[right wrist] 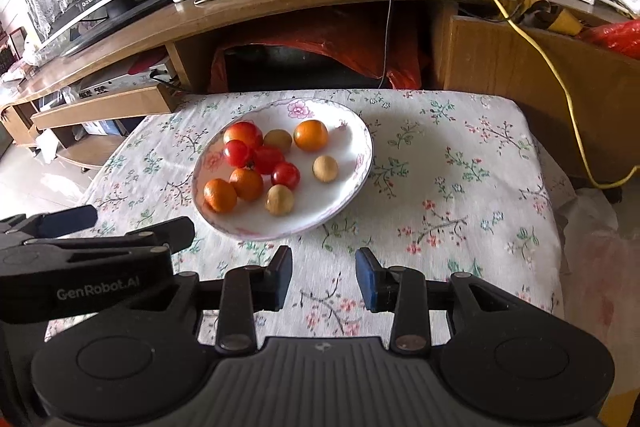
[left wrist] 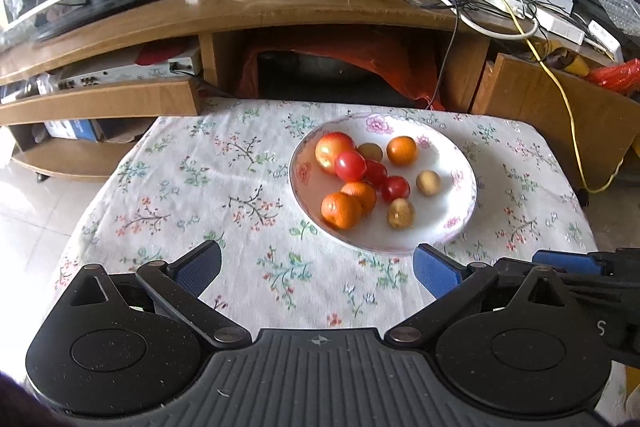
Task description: Organize fruits
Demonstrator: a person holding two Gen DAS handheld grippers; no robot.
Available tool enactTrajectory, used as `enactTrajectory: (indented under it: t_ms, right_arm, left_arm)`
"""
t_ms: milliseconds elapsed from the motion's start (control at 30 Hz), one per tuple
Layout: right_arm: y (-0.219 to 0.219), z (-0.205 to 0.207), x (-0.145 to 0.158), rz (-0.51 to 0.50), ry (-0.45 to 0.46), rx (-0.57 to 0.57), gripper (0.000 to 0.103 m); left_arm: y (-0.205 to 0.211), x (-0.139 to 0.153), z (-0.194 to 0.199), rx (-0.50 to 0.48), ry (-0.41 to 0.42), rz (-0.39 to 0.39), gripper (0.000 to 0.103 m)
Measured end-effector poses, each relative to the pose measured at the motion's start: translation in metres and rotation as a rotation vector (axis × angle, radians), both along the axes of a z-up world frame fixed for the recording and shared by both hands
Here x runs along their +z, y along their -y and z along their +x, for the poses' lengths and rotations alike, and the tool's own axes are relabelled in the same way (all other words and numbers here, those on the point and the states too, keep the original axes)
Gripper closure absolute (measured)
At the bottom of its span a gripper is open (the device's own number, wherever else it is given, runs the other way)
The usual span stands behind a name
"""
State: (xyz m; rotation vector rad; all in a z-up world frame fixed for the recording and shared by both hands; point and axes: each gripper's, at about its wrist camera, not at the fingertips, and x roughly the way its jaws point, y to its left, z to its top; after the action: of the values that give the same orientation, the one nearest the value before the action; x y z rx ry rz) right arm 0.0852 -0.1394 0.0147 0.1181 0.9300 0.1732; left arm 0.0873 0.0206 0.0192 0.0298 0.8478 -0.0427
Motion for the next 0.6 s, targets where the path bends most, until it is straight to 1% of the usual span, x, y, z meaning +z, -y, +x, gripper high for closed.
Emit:
enactTrajectory:
  t_ms: [233,400,600]
  right_arm:
    - [0.0,-0.026,0.0,0.011,-0.004,0.003,0.068]
    - [0.002,-0.041,0.003,0.002,0.01,-0.008,0.064]
    - [0.004,-0.059,0.006,0.023,0.014,-0.009,0.063]
  left_arm:
    - [0.001,0.0,-0.02,-0.005,0.006,0.011,0.0]
    - [0.003,-0.002,-0.034,-0.028,0.002,0.03,0.0]
    - [0.004,-0.007,-0.048,-0.043,-0.021,0.042,0.0]
